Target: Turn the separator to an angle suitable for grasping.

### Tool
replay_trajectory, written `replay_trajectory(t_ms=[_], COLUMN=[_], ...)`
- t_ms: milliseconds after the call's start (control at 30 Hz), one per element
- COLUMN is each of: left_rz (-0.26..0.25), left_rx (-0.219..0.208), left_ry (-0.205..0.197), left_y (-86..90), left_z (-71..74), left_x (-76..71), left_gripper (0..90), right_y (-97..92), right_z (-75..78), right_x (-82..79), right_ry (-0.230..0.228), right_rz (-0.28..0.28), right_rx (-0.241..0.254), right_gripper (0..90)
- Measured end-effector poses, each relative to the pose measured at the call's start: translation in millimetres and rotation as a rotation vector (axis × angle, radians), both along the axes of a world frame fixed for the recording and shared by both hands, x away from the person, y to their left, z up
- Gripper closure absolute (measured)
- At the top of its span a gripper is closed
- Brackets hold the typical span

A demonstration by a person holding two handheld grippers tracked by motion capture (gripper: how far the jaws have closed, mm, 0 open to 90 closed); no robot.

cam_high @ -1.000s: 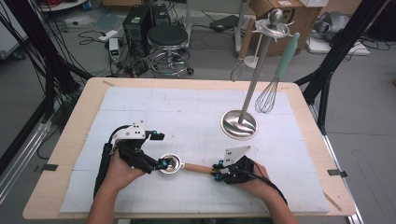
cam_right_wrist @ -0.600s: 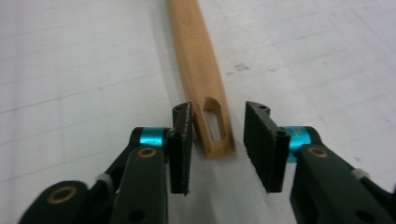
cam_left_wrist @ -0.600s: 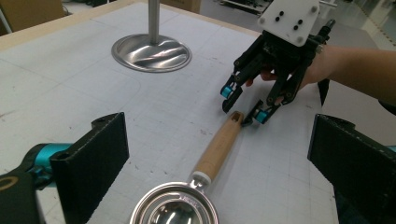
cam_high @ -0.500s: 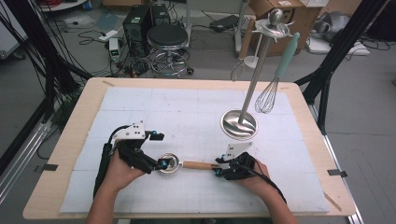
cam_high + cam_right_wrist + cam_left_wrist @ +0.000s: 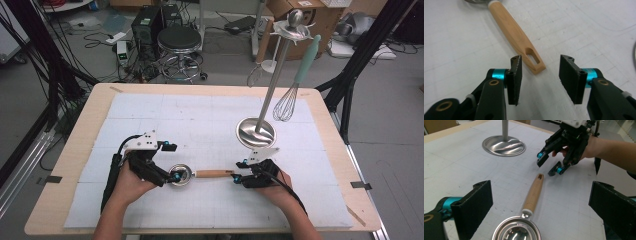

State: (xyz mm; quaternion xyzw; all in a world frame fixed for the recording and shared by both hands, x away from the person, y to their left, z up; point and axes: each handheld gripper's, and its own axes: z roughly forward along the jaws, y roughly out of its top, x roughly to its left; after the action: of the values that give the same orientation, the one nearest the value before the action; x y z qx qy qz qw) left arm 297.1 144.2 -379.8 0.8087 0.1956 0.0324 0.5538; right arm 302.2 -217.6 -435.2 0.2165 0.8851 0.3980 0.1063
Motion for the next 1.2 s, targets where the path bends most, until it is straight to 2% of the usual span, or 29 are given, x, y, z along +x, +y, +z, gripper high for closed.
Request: replay_trajectory(t_ms=[200,367,633,767,933,1200], left_rz=[-0.002,-0.001,-0.007,-0.011,-0.014,-0.013], left_rx=[-0.002,-0.002,-0.001,0.000,0.007,0.013], left_ry=[0.000,0.001,0.003,0.003,0.007,0.006], left_y=[0.2,-0.6,-1.6,-1.8,-4.0,-3.1], left_z=[0.0,-0.6,-1.9,-2.9,-4.7,-6.1], left_x=[0.0,0.2,0.4,0.7,1.1,1.0], left_gripper=[5.9,5.8,5.9,5.8,5.9,5.9], right_y=[-17.1,-34.8,-55.8,-62.4,-64.7,-70.0], right_z=[15.4,24.6,33.5,34.0,33.2,38.4], right_x=[-7.4,-11.1,-22.4,-26.8,-27.8,-28.3], right_ry=[-0.005,-0.004,-0.016,-0.036,-0.027,-0.043], right_rz=[-0.009,-0.030,-0.048,-0.051,-0.049,-0.058], right_rx=[0.110,0.177,0.253,0.272,0.268,0.285], right_gripper=[45.7,42.5,36.7,34.8,33.1,29.9])
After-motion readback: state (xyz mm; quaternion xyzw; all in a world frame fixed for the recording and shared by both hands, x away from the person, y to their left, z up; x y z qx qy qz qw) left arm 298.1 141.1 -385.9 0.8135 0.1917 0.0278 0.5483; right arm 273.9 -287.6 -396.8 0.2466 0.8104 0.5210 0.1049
